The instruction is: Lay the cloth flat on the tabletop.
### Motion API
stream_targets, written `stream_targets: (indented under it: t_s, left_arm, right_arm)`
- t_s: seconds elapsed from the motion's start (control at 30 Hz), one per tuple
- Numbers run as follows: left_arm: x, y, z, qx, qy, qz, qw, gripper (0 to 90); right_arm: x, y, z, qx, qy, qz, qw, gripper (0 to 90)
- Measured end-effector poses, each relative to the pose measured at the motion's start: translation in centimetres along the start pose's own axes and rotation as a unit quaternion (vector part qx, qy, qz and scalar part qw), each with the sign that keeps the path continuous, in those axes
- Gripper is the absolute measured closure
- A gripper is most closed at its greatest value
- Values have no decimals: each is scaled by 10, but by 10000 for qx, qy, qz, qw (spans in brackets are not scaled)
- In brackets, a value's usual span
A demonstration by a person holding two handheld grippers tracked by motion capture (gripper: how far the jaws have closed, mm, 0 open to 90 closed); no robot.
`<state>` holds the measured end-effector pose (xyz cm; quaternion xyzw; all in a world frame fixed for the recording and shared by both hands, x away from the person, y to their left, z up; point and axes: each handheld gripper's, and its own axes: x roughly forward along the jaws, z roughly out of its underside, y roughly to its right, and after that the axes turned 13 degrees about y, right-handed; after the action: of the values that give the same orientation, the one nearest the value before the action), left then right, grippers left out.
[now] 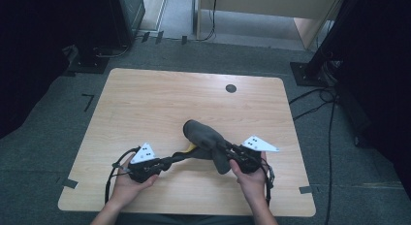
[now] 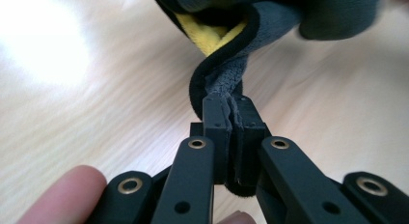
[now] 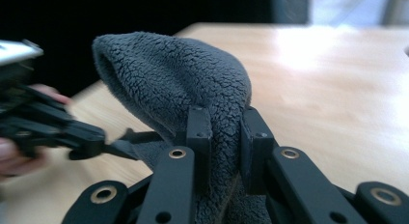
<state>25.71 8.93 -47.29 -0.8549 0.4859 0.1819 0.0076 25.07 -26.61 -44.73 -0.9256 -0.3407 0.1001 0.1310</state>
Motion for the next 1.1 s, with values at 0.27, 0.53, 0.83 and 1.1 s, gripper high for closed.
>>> stream_targets:
  t_s: [0.27,0.53,0.83,1.1]
  left_arm:
    - [-16,-20,0,-212,76,-476,9986,873]
    - [-13,-33,10,-514,-129,-960,9940,868]
    - [-15,-30,10,-381,-193,-1063,9934,874]
    - [-23,-37,9,-418,-178,-1372,9895,877]
  right_arm:
    - [-8,27,-2,411,-210,1675,9848,641]
    - [-8,32,7,12,-231,1933,9809,495]
    - [49,-2,54,-773,-1915,1429,9679,426]
    - [15,37,36,-457,-1255,2272,9646,846]
